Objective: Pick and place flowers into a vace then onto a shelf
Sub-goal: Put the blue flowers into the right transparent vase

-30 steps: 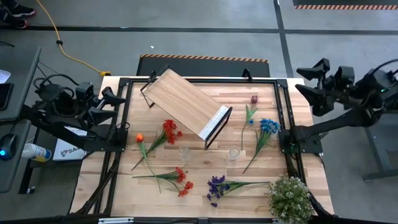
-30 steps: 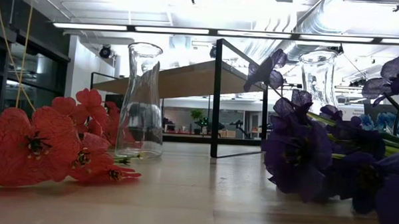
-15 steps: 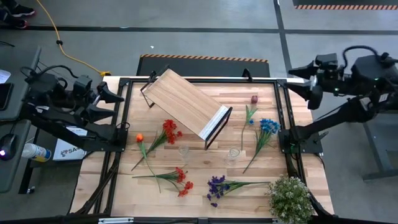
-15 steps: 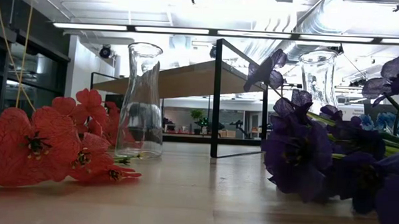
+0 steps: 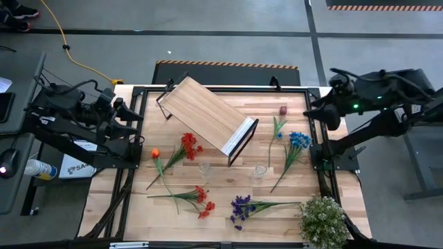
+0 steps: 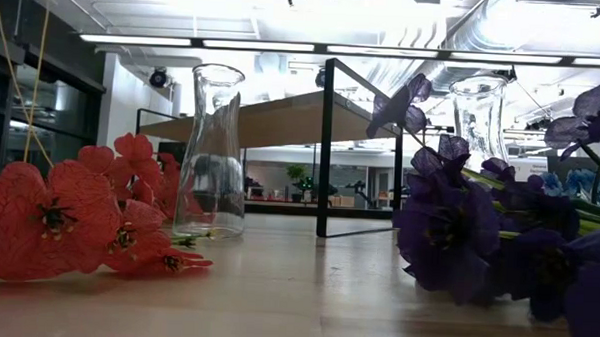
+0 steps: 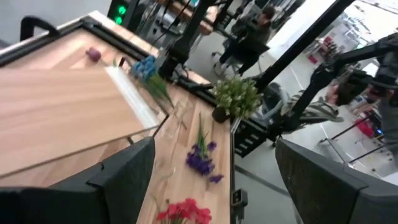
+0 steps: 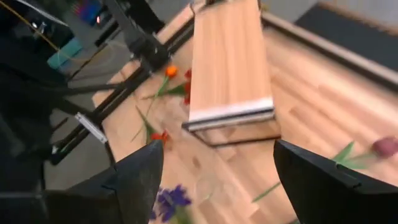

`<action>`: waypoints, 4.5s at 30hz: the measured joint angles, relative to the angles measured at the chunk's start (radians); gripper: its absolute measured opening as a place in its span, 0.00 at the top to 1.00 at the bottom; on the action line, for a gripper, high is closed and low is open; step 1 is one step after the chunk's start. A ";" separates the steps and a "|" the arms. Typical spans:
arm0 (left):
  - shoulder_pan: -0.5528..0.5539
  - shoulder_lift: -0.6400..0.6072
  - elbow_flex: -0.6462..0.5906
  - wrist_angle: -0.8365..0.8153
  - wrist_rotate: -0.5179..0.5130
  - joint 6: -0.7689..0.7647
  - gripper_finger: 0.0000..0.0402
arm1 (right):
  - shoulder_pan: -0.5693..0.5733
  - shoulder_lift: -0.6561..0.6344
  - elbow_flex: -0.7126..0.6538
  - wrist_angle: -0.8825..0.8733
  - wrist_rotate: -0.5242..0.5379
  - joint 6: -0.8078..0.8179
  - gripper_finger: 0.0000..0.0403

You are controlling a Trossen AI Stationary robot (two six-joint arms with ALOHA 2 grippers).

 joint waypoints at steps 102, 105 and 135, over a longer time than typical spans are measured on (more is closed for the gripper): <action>0.000 0.002 -0.002 -0.130 -0.160 0.045 0.09 | -0.013 0.003 -1.421 0.593 -0.296 1.013 0.27; 0.000 0.002 -0.002 -0.129 -0.162 0.045 0.09 | -0.035 0.003 -1.421 0.592 -0.280 1.004 0.27; 0.000 0.003 -0.002 -0.130 -0.162 0.064 0.09 | -0.077 0.217 -1.421 0.663 -0.269 0.987 0.31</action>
